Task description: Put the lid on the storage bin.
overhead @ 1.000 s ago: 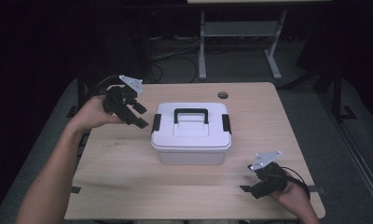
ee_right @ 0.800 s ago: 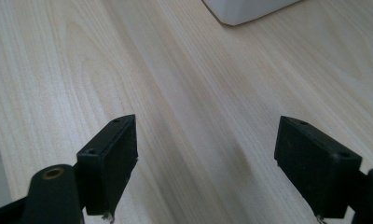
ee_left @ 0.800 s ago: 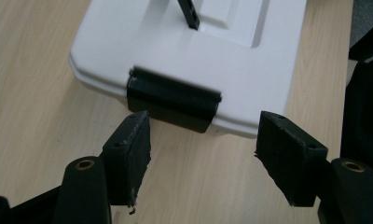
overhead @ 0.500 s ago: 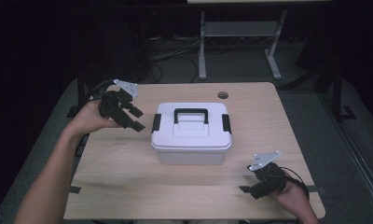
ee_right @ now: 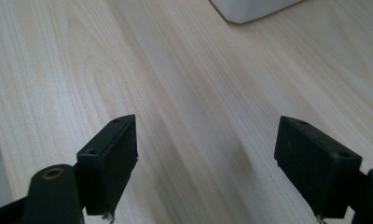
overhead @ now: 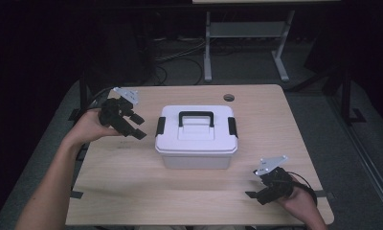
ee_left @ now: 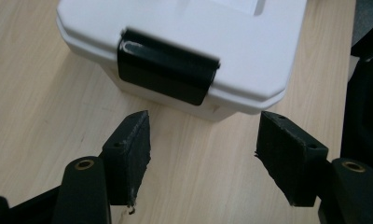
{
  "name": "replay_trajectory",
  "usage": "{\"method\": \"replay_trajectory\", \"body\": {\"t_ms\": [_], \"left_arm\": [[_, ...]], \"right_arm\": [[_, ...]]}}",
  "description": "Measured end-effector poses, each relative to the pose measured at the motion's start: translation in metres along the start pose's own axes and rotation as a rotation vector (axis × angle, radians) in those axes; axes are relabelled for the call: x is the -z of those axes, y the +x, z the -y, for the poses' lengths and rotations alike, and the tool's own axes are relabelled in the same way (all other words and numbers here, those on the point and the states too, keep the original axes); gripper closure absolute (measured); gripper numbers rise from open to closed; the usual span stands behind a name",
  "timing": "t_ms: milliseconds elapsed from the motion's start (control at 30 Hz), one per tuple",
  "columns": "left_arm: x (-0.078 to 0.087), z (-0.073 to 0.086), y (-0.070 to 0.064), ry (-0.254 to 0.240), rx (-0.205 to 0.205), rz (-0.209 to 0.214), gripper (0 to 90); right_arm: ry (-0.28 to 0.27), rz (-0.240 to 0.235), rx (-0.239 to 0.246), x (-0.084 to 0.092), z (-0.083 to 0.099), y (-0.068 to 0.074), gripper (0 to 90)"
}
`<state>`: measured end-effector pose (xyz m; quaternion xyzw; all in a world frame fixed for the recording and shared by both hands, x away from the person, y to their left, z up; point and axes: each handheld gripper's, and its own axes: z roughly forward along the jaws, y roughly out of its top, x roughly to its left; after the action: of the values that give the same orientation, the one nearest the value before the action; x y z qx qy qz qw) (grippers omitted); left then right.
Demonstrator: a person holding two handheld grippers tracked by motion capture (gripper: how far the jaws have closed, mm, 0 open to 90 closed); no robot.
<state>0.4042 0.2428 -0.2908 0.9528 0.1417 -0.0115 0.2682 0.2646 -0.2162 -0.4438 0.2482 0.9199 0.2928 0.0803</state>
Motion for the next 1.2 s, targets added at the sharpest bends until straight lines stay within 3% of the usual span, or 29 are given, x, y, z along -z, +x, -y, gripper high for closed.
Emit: {"method": "replay_trajectory", "body": {"t_ms": [67,233,267,333,467,600,767,833,933,1000,1200], "left_arm": [[0.0,0.004,0.0,-0.024,0.007,0.006,34.6],[-0.003,0.013,0.0,-0.015,0.015,0.005,34.4],[-0.004,0.018,0.0,-0.034,0.031,0.012,34.5],[-0.005,0.022,0.0,-0.009,0.035,0.005,34.1],[-0.007,0.028,0.0,-0.041,0.045,0.015,34.2],[-0.009,0.032,-0.001,-0.027,0.043,0.008,33.8],[-0.009,0.04,-0.001,-0.068,0.067,0.016,34.1],[-0.01,0.044,0.0,-0.046,0.068,0.005,33.7],[-0.011,0.051,-0.001,-0.08,0.079,0.021,34.1],[-0.013,0.054,-0.002,-0.057,0.087,0.018,33.3],[-0.011,0.057,-0.005,-0.073,0.082,0.012,32.8]], "right_arm": [[-0.002,0.0,0.001,0.0,0.0,0.001,20.7],[0.0,0.0,0.002,-0.001,-0.002,0.001,20.7],[0.004,-0.001,-0.001,-0.002,-0.002,0.002,20.7],[0.003,-0.004,0.007,-0.004,-0.003,0.001,20.7],[0.004,-0.008,0.001,-0.004,-0.004,0.001,20.7],[0.0,0.0,-0.001,-0.002,-0.003,0.001,20.7],[-0.002,0.0,-0.005,-0.001,-0.003,0.002,20.7],[0.003,0.002,-0.004,-0.001,-0.002,0.002,20.7],[0.004,0.001,-0.005,-0.002,-0.002,0.002,20.7],[0.003,0.001,-0.004,-0.002,-0.002,0.003,20.7],[0.006,-0.001,-0.005,-0.003,-0.003,0.003,20.7]]}}
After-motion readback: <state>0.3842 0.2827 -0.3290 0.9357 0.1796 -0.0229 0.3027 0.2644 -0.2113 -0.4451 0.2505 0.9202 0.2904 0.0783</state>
